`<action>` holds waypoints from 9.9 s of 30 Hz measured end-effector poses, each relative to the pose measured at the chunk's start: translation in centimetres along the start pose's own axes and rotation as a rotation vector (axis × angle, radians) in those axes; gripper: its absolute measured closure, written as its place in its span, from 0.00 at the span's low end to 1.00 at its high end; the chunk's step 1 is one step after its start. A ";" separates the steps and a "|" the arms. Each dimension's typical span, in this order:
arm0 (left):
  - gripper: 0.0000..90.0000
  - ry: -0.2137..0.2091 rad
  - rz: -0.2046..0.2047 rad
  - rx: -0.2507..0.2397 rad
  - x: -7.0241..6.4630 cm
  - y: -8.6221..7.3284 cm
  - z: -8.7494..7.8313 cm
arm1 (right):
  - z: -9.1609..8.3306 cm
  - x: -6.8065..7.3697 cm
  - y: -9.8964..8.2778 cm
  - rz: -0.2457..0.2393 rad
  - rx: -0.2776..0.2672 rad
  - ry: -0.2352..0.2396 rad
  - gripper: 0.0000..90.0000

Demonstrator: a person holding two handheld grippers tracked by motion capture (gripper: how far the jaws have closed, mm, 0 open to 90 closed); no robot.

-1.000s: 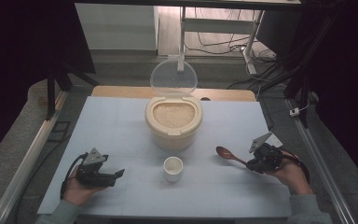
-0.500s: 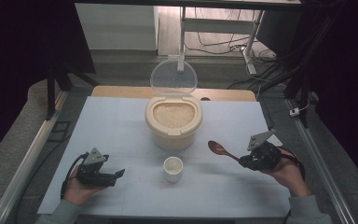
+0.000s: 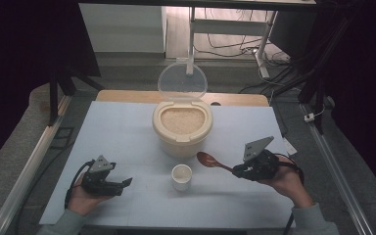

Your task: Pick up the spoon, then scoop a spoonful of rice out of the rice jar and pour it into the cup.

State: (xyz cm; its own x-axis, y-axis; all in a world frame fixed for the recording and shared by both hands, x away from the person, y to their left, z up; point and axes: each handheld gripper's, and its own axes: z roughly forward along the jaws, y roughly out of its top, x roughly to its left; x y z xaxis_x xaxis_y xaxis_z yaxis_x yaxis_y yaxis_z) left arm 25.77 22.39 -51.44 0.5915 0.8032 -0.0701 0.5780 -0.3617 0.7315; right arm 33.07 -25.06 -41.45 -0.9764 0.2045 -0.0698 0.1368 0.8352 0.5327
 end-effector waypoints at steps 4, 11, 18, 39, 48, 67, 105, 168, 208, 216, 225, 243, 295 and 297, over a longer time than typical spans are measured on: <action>0.16 -0.009 0.007 -0.005 -0.2 0.2 -0.1 | 0.8 0.5 1.3 -0.032 0.015 0.010 0.87; 0.17 -0.025 0.015 -0.019 -0.5 0.8 -0.5 | 1.9 1.1 3.3 -0.076 0.038 0.020 0.87; 0.17 -0.036 0.031 -0.031 -1.0 1.5 -0.8 | 3.3 1.6 5.1 -0.114 0.045 0.033 0.87; 0.17 -0.145 0.155 -0.131 -5.1 6.5 -3.6 | 5.5 2.8 8.3 -0.175 0.081 0.024 0.87; 0.20 -0.176 0.265 -0.082 -7.4 9.1 -2.7 | 6.1 3.3 9.3 -0.196 0.100 0.020 0.87; 0.36 -0.245 0.449 0.091 -10.7 12.9 1.4 | 7.0 4.5 10.7 -0.249 0.090 0.032 0.87; 0.88 -0.266 0.614 0.224 -11.5 12.2 3.0 | 7.4 6.3 12.6 -0.366 0.056 -0.008 0.80; 0.88 -0.100 0.521 -0.102 -11.3 11.6 2.0 | 5.4 4.0 6.4 0.538 -0.735 -0.018 0.74; 0.37 -0.066 0.288 -0.127 -6.9 7.1 0.0 | 3.5 3.7 5.8 0.453 -0.906 0.035 0.92; 0.36 -0.042 0.199 -0.105 -4.5 4.5 -0.8 | 3.0 3.3 5.4 0.451 -0.913 0.012 0.92; 0.34 -0.017 0.124 -0.086 -2.5 2.1 -1.3 | 2.1 3.2 5.1 0.440 -0.926 -0.019 0.92; 0.33 -0.007 0.062 -0.078 -0.7 0.3 -1.4 | -0.4 2.6 4.2 0.455 -0.997 -0.065 0.92; 0.26 -0.024 0.084 -0.027 -1.2 0.6 -0.5 | -3.2 -4.0 7.5 0.472 -0.879 -0.422 0.92; 0.26 -0.024 0.082 -0.027 -1.2 0.6 -0.5 | -3.0 -4.1 7.7 0.461 -0.861 -0.444 0.92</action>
State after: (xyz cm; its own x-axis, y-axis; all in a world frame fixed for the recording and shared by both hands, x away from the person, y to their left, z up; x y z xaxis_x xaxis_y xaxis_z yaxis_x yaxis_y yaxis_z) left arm 25.14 21.48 -50.59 0.6500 0.7595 -0.0251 0.5116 -0.4128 0.7536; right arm 37.62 -21.04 -34.53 -0.6889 0.7201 0.0821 0.1432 0.0242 0.9894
